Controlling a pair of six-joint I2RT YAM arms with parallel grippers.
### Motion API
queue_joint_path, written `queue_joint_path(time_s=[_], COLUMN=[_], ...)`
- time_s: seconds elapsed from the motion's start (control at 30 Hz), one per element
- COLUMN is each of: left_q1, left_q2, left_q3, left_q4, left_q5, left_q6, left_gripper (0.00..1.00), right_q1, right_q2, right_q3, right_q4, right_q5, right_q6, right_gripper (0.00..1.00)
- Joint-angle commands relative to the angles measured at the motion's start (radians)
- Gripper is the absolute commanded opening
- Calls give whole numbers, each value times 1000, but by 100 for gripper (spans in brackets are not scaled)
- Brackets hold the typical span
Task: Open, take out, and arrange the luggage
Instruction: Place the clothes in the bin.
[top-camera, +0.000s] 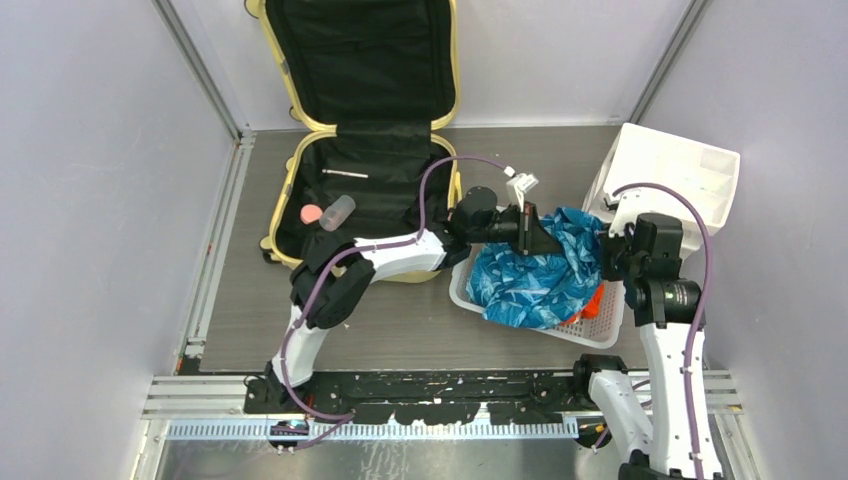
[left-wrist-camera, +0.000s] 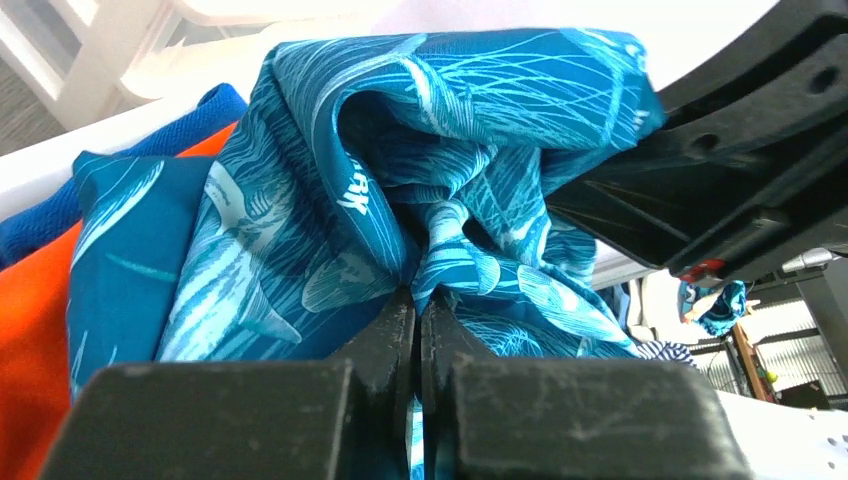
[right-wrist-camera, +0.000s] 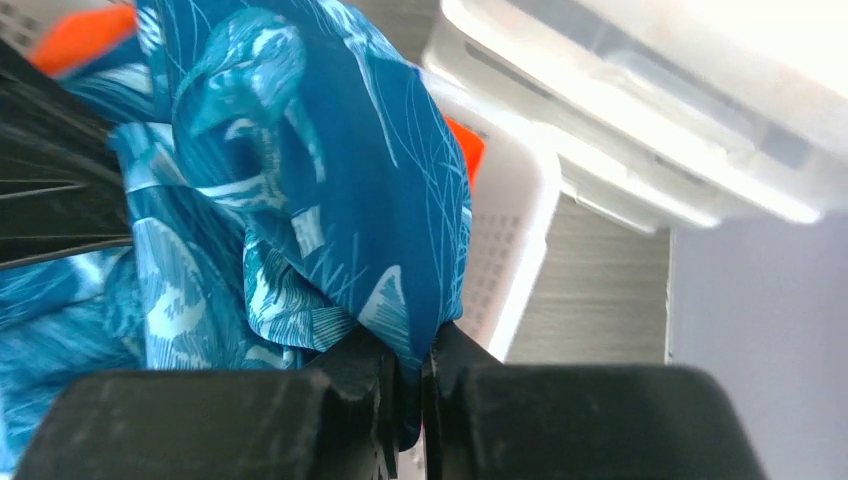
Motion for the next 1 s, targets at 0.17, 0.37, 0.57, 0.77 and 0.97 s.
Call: queue_joint_path(time_s=[0.17,0.37,0.57,0.77,0.97], left_q1=[-23,-15,3,2,-72], left_q2=[38,-135,-332,-494,-507], left_q3=[113,101,42,-102,-196], left_q4=[-120,-363,-595,-628,-589], left_q5=[-11,-56,-43,54,96], left_q6=[52,277,442,460,385], left_gripper=[33,54,60,60,50], right_q1=[-199,-300,-343,-345,-344], right_q2=[83,134,149,203,354], right_q3=[-111,-47,119,328,507], right_q4=[48,-54,-257,-473,-695], right_q5=[-70,-191,-296,-378,-699], right_q6=[-219,-336,-445,-533,-617], right_gripper=[22,37,61,76,76])
